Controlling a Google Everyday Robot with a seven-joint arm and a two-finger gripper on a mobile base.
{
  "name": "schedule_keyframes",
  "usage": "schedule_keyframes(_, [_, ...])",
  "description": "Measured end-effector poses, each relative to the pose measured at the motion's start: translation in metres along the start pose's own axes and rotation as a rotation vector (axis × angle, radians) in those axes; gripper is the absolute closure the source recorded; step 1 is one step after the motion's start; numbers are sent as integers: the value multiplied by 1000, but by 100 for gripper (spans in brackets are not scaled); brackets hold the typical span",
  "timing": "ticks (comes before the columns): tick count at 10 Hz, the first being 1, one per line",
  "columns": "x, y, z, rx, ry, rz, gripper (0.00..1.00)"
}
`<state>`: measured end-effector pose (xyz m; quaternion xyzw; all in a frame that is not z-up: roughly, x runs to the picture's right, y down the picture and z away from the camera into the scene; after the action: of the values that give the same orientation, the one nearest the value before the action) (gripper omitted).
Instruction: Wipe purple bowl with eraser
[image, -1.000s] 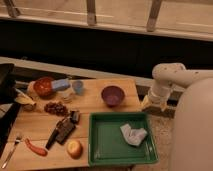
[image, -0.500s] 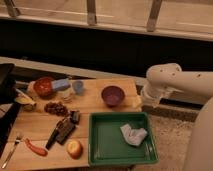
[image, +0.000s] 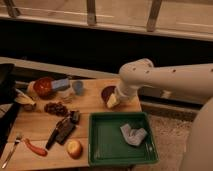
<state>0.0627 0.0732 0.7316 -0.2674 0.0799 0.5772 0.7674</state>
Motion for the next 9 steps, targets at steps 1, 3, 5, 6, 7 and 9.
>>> schedule_keyframes(1, [-1, 35, 5, -8, 1, -45, 30])
schedule_keyframes(3, [0, 42, 6, -2, -1, -63, 30])
schedule_keyframes(5, [-1, 44, 6, -4, -1, -65, 30])
schedule_keyframes(6, [-1, 43, 6, -4, 0, -64, 30])
schedule_keyframes(7, [0, 43, 6, -4, 0, -62, 30])
schedule_keyframes(9, [-3, 47, 3, -1, -10, -76, 30])
